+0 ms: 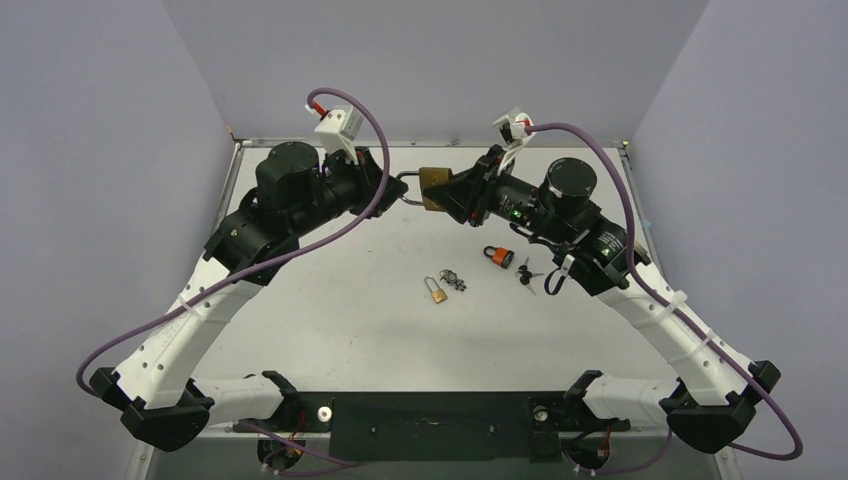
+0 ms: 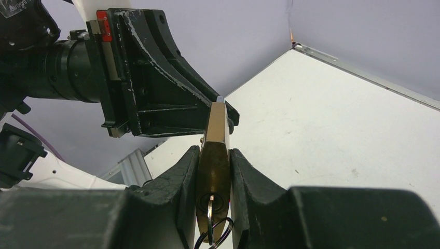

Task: Lock with the key
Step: Lock the lock.

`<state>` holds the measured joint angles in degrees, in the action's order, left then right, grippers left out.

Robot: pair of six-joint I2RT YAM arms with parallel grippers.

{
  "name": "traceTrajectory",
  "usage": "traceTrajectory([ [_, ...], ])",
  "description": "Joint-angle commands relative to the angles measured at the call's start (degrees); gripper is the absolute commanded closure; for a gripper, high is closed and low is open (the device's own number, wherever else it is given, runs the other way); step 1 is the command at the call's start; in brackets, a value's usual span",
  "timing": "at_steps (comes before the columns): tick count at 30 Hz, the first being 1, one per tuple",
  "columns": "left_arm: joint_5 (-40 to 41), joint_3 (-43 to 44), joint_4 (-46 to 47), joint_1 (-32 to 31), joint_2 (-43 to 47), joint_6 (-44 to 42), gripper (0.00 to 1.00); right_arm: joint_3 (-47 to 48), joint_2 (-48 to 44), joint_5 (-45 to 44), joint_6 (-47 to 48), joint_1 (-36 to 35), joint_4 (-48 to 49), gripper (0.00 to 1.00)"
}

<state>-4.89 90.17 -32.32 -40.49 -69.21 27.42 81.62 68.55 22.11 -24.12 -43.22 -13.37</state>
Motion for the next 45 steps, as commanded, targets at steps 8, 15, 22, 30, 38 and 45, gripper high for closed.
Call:
traceTrajectory([
  [8,-21.43,6.39,20.58,-8.39,-0.24,7.9,1.0,-3.12,5.49,6.38,0.14,-4.49,4.78,1.0],
  [15,-22.0,11.89,21.51,-8.38,-2.56,8.71,1.0,-5.45,5.55,5.34,0.09,-4.58,4.84,1.0],
  [22,-24.64,14.01,21.35,-9.25,-5.03,9.2,1.0,-6.13,6.54,4.3,0.04,-4.58,4.61,1.0],
  [30,-22.27,14.94,19.61,-10.75,-5.13,7.64,1.0,-7.26,7.79,3.8,-0.04,-5.07,4.72,1.0],
  [38,-22.04,18.19,19.26,-10.81,-6.4,7.22,1.0,-8.88,8.0,1.64,0.77,-6.17,3.57,1.0],
  [45,-24.1,24.42,12.88,-11.63,-9.71,3.75,1.0,-9.48,8.33,0.43,0.92,-6.49,3.11,1.0],
])
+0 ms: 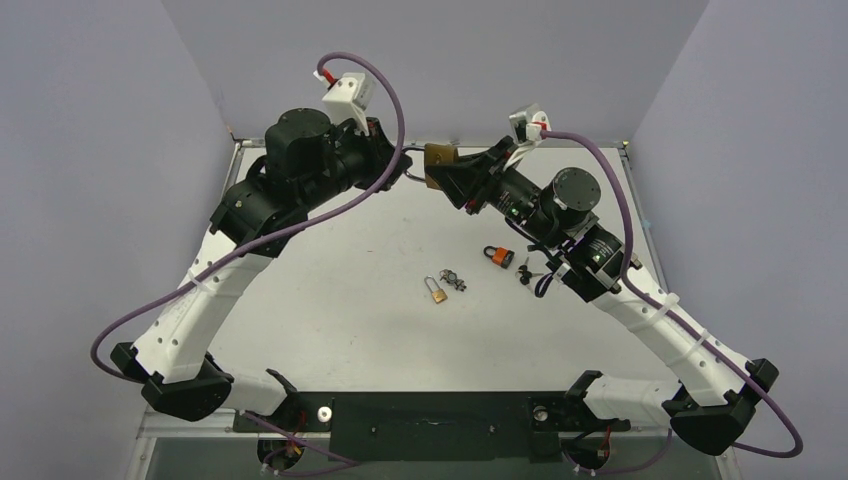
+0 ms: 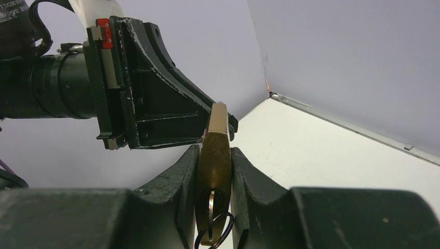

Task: Lock with the key
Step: Lock the lock.

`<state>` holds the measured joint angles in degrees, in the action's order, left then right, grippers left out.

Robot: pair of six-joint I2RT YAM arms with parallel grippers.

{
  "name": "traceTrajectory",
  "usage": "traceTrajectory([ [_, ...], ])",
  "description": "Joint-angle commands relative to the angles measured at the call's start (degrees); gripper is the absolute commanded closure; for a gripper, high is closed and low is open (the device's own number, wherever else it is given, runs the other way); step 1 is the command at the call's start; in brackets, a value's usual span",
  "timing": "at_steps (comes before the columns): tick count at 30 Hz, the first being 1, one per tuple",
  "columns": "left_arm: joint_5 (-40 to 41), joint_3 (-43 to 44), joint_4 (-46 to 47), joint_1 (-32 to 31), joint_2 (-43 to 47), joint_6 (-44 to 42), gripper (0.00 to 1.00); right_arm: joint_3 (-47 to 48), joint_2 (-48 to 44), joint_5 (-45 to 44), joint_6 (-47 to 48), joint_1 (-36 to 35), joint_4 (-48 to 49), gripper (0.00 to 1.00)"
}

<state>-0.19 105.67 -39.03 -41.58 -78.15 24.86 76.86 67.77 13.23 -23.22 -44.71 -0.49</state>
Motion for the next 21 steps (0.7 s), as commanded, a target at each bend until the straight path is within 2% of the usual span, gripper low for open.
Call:
traceTrajectory([
  [1,-28.81,9.2,19.16,-10.95,-0.99,6.1,1.0,-4.71,9.13,8.98,0.07,-4.98,-9.7,1.0],
  [21,-27.51,13.4,16.76,-15.2,-4.3,3.91,1.0,-4.84,10.29,6.41,-1.93,-4.96,-8.39,1.0],
])
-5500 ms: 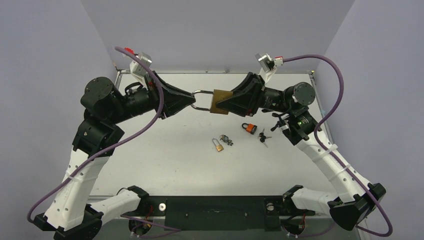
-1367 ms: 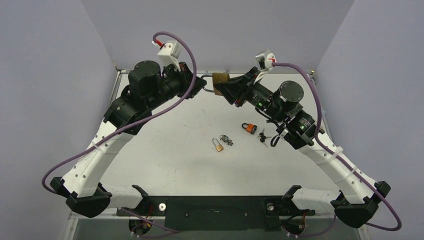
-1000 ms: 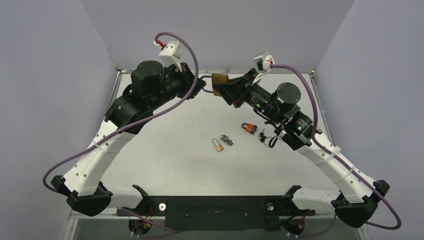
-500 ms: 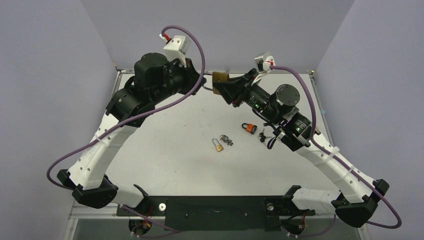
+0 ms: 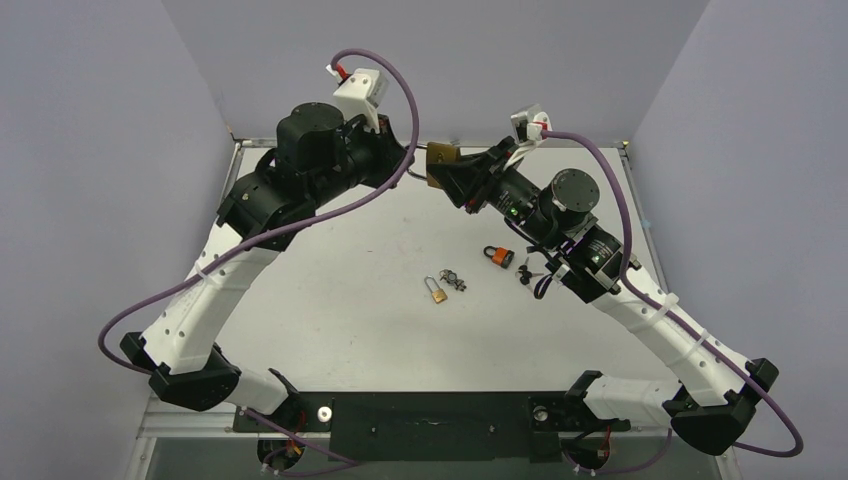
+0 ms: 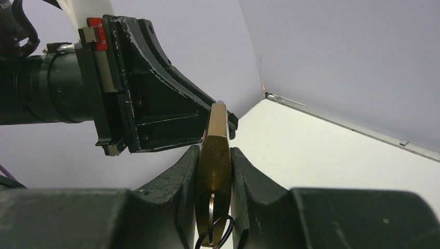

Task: Lock with the key
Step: Lock the lock.

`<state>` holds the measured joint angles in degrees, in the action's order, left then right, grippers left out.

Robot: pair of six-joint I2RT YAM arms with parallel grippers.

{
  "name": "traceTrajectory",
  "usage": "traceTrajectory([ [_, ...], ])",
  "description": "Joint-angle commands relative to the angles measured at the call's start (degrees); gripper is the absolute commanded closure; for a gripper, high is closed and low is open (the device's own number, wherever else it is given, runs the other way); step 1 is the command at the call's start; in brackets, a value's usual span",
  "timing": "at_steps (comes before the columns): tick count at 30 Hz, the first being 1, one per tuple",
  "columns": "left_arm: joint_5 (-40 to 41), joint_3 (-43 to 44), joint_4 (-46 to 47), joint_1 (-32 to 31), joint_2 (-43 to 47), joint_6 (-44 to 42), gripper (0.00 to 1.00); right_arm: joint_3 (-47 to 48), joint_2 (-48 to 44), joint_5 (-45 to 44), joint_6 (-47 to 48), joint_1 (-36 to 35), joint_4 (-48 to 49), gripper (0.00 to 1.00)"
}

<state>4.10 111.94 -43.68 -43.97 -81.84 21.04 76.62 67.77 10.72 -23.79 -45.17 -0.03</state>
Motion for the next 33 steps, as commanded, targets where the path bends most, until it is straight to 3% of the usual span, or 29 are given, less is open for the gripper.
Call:
traceTrajectory([
  [1,-31.75,7.45,21.39,-12.88,-0.69,7.73,1.0,-4.62,10.35,8.85,-1.35,-4.49,-8.78,1.0],
  [25,-32.77,14.53,19.73,-17.07,-6.06,6.98,1.0,-6.15,12.4,10.6,-2.98,-3.01,-6.26,1.0],
  [33,-34.44,15.49,23.15,-17.3,-6.8,8.6,1.0,-7.39,13.45,10.64,-3.43,-2.94,-5.46,1.0],
])
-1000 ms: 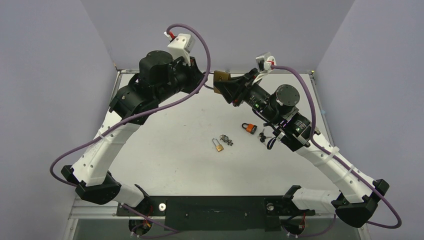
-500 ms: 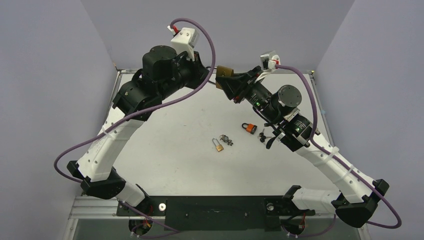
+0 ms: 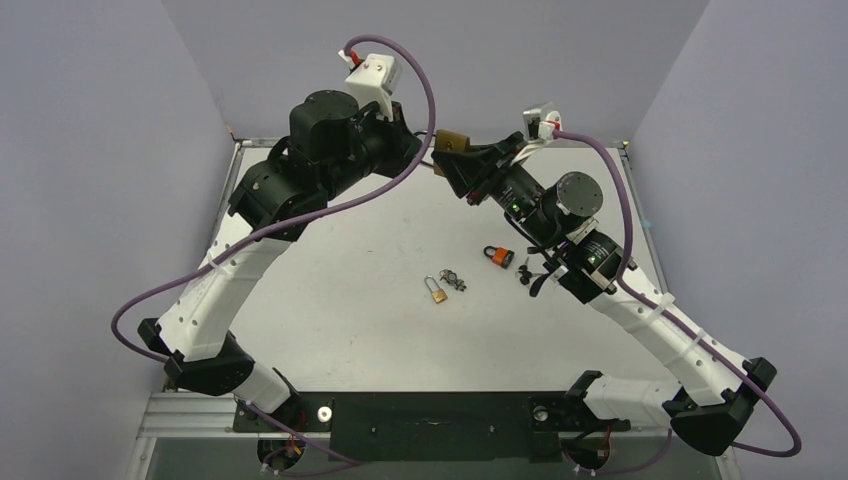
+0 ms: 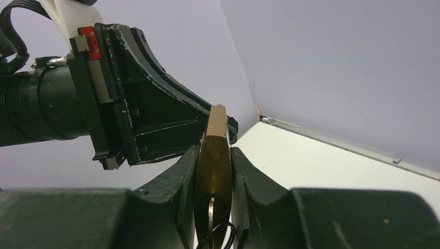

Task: Lock with the key
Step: Lock the lock.

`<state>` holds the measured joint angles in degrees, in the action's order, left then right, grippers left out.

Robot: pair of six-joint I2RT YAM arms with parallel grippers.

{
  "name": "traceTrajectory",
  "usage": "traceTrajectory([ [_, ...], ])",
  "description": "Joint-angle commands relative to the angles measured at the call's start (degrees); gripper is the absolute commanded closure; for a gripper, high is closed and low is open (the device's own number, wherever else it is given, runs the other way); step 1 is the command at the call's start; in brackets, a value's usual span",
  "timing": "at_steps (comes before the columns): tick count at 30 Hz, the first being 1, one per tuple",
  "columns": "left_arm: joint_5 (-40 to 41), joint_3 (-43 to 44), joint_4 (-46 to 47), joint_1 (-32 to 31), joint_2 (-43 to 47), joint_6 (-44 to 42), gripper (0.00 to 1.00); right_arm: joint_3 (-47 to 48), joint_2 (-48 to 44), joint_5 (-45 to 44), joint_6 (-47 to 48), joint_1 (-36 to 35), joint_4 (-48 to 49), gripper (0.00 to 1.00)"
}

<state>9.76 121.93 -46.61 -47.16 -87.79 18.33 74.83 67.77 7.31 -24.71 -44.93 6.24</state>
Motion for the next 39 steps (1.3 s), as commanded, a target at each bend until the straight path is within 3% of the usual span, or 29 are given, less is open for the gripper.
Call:
traceTrajectory([
  [1,-40.36,5.53,26.63,-14.11,-0.8,11.56,1.0,-5.91,13.58,14.16,-2.66,-3.09,-11.39,1.0],
  [7,-43.5,3.57,33.67,-14.13,1.12,13.72,1.0,-6.9,14.84,14.78,-3.37,-2.98,-9.83,1.0],
  [14,-45.54,5.1,35.52,-14.57,0.61,15.53,1.0,-7.9,16.28,15.7,-4.11,-2.94,-8.1,1.0],
  [22,-43.29,13.78,22.52,-16.62,-4.09,9.67,1.0,-8.06,16.57,15.14,-3.35,-2.86,-9.39,1.0],
  [25,-39.84,16.15,12.68,-16.88,-5.19,4.06,1.0,-7.88,16.21,14.81,-2.35,-2.96,-11.4,1.0],
  [32,-32.7,20.17,0.15,-18.98,-5.95,-5.2,1.0,-7.84,15.44,14.86,0.34,-3.95,-15.05,1.0],
  [36,-33.41,21.44,-0.9,-20.35,-6.66,-7.66,1.0,-8.03,15.28,14.49,0.56,-4.31,-15.71,1.0],
  [39,-33.86,15.65,3.44,-21.55,-5.33,-6.53,1.0,-8.09,14.98,15.33,-0.92,-3.94,-13.97,1.0],
])
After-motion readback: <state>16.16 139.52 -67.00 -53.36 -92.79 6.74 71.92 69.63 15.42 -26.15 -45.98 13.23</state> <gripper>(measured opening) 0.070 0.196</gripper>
